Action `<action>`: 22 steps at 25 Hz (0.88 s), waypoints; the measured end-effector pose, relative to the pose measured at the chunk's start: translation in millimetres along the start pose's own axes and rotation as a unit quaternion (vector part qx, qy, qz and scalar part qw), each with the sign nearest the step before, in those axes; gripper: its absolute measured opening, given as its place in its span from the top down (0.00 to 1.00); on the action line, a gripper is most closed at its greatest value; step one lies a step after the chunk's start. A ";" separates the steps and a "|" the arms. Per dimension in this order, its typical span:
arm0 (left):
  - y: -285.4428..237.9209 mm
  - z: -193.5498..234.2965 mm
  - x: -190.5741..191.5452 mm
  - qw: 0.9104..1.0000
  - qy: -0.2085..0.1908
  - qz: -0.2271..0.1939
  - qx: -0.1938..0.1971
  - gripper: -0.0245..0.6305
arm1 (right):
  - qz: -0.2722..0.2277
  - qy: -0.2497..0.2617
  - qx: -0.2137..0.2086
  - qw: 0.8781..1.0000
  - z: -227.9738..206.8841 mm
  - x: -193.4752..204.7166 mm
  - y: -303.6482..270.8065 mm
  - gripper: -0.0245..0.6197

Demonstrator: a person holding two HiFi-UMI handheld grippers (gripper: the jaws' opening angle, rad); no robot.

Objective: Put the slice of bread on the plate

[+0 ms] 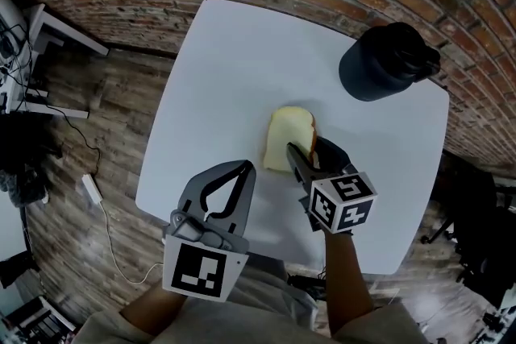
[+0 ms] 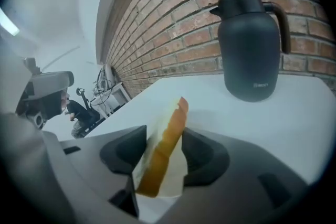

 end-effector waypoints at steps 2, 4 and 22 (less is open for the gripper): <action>1.0 2.7 -0.2 1.000 0.001 0.000 -0.001 0.95 | 0.005 0.015 0.017 1.000 -1.3 2.1 -2.0 0.56; 3.3 5.1 0.3 1.000 0.001 0.000 -0.002 0.95 | 0.015 0.025 0.027 0.999 -1.3 6.6 -4.8 0.46; 1.1 4.4 1.0 1.000 0.008 -0.006 0.016 0.95 | -0.079 -0.013 0.095 0.992 -1.9 -14.4 10.7 0.81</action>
Point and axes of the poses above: the fingertips, and each gripper's own axes: y backward along the fingers, z to its left, x out of its underside, the point moved 6 cm from there along y, backward along the fingers, and after that the axes turned 11 degrees about -z, right-handed, at the moved point
